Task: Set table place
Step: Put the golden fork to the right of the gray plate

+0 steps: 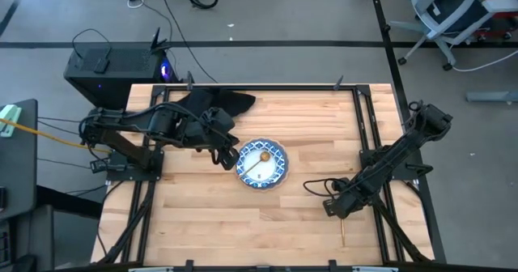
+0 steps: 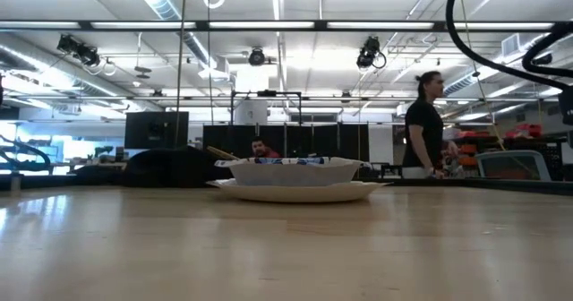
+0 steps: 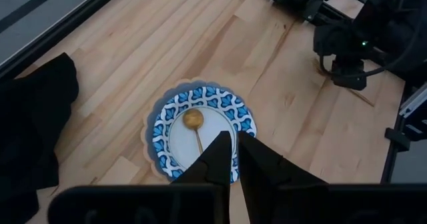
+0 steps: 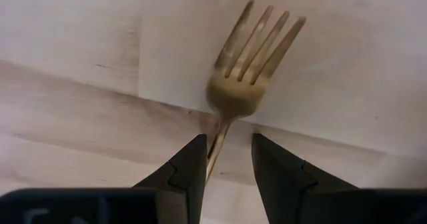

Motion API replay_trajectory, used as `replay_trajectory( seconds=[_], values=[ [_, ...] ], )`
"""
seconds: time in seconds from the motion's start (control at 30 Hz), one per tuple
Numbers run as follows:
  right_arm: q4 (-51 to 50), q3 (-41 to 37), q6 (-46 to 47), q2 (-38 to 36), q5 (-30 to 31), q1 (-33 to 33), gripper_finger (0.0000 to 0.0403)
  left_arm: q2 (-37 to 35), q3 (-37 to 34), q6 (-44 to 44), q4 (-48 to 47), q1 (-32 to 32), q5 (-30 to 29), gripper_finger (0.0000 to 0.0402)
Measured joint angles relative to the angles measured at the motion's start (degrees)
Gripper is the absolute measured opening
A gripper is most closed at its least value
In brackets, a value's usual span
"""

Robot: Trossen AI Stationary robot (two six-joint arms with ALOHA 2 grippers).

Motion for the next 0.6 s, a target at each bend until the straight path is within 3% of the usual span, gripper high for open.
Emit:
replay_trajectory(
  seconds=[0.37, 0.47, 0.6],
  values=[
    [1.05, -0.6, 0.68, 0.01, 0.17, 0.0, 0.0121, 0.04, 0.0, 0.06, 0.0, 0.0, 0.0, 0.0035],
    [0.94, -0.64, 0.78, 0.05, 0.0, -0.04, 0.0098, 0.04, 0.0, 0.08, 0.0, 0.01, -0.01, 0.003],
    [1.23, -0.66, 0.79, 0.1, -0.17, -0.04, 0.0036, 0.04, 0.0, 0.1, 0.0, 0.0, 0.01, 0.0025]
  ],
)
